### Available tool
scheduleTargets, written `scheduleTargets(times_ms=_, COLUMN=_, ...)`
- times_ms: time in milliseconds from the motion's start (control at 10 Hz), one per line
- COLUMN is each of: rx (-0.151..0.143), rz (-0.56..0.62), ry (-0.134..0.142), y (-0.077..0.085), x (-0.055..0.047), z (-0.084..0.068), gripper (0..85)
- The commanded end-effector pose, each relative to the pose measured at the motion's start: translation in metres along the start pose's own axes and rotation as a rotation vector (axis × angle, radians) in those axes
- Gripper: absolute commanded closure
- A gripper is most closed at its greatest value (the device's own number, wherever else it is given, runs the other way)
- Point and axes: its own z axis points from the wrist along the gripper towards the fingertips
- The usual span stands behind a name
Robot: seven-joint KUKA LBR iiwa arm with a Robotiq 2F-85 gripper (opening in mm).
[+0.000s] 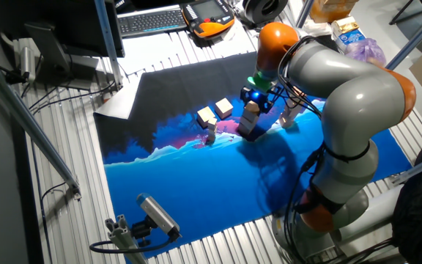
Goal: Stack the blocks in a vertical line of five
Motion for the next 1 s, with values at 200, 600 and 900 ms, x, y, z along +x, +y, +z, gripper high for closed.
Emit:
scheduleTargets(times_ms=200, rx=-0.011, rz=0.014, ry=-0.007, y=0.0, x=0.001, z=0.0022, gripper=68.0)
scheduleTargets(times_ms=600, rx=-0.01, rz=0.025, ry=-0.011, y=0.0005, x=0.0014, z=0.0037, gripper=51.0)
scheduleTargets(times_ms=900, rx=-0.004, rz=0.031, ry=-0.012, y=0.0007, x=0.001, z=0.0042, gripper=51.0)
